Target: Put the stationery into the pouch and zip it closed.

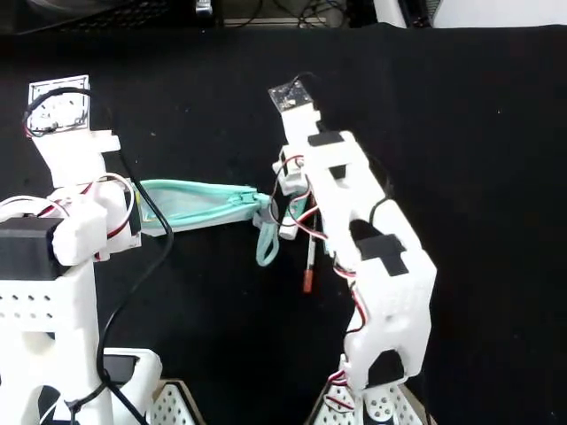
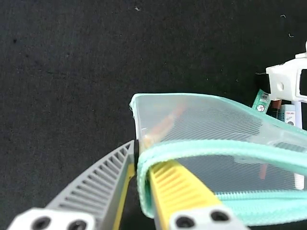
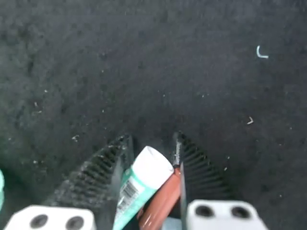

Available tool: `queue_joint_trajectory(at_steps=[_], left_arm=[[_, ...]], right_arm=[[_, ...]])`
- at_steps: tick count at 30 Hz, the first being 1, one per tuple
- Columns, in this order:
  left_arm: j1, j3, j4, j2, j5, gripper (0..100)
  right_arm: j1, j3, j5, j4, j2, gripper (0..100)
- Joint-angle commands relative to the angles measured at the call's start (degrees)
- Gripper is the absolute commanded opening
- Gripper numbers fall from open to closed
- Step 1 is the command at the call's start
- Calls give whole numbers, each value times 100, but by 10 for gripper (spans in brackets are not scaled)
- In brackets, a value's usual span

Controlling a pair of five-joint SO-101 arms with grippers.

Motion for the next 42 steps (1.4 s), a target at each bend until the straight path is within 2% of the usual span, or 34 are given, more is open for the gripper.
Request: queue_joint_trajectory(at_steps=[1,4,9,15,23,30,35,37,40,42], left_arm=[[-22,40,26,18,-9,30],[-22,40,26,18,-9,30],[-31,40,26,18,-9,30],[-66,40,26,18,-9,30],[-22,31,26,18,-9,30],[-22,40,26,18,-9,30],[-48,40,26,18,-9,30],[-31,40,26,18,-9,30],[-31,40,26,18,-9,30],[-48,40,26,18,-9,30]], right_arm=[[-202,-347,-9,510,-48,101],[-264,-497,-18,914,-48,92],[-264,-549,0,1029,-145,179],[-281,57,264,1178,-963,180],[-343,2387,273,-334,-2193,181],[-659,2132,220,-387,-1807,181],[-712,1481,220,220,-1182,179],[-686,1244,220,387,-989,142],[-571,1103,229,281,-927,12],[-404,1086,211,141,-980,20]])
